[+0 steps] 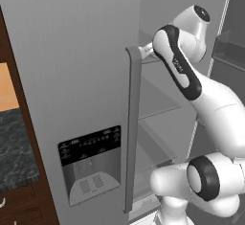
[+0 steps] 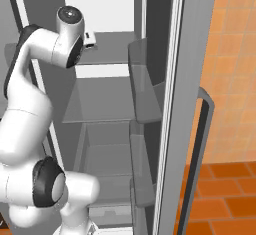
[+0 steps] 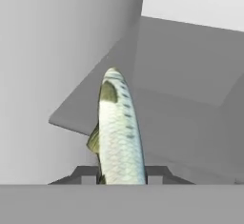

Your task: Place one potato and one fish in each tupperware on the nearby counter, to pack two identical lunches.

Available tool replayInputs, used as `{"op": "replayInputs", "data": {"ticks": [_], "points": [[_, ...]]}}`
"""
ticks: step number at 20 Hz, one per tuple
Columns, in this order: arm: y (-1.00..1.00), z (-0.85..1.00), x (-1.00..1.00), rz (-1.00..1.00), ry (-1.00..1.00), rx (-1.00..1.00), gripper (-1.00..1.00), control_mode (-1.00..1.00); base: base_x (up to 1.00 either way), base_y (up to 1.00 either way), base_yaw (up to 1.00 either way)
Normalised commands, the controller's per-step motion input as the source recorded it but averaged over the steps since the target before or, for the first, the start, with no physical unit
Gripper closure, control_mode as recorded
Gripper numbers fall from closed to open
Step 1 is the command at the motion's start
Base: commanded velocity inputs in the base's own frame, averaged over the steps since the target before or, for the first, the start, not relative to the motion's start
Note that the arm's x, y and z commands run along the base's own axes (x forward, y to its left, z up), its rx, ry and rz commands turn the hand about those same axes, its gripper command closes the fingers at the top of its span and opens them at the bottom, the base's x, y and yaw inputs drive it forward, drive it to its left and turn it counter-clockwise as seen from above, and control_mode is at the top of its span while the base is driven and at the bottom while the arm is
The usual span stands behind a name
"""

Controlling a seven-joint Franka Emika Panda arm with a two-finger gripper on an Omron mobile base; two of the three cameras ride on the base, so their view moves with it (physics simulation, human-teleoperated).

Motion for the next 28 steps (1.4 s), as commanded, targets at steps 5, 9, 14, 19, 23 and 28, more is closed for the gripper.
{"op": "replayInputs", "data": {"ticks": [5, 9, 14, 19, 23, 28], "points": [[-0.16, -0.02, -0.97, -0.19, 0.33, 0.00, 1.00, -1.00, 0.00, 0.00, 0.00], [0.00, -0.67, -0.35, -0.16, 0.62, 0.00, 1.00, -1.00, 0.00, 0.00, 0.00], [-0.17, -0.88, -0.66, -0.08, 0.35, 0.00, 1.00, -1.00, 0.00, 0.00, 0.00], [-0.49, -0.34, -1.00, -0.17, -0.02, 0.02, 1.00, -1.00, 0.00, 0.00, 0.00], [-0.08, -0.03, -1.00, -0.08, -0.09, 0.00, 1.00, -1.00, 0.00, 0.00, 0.00], [0.05, -0.04, -1.00, -0.06, 0.10, 0.00, 1.00, -1.00, 0.00, 0.00, 0.00]]}}
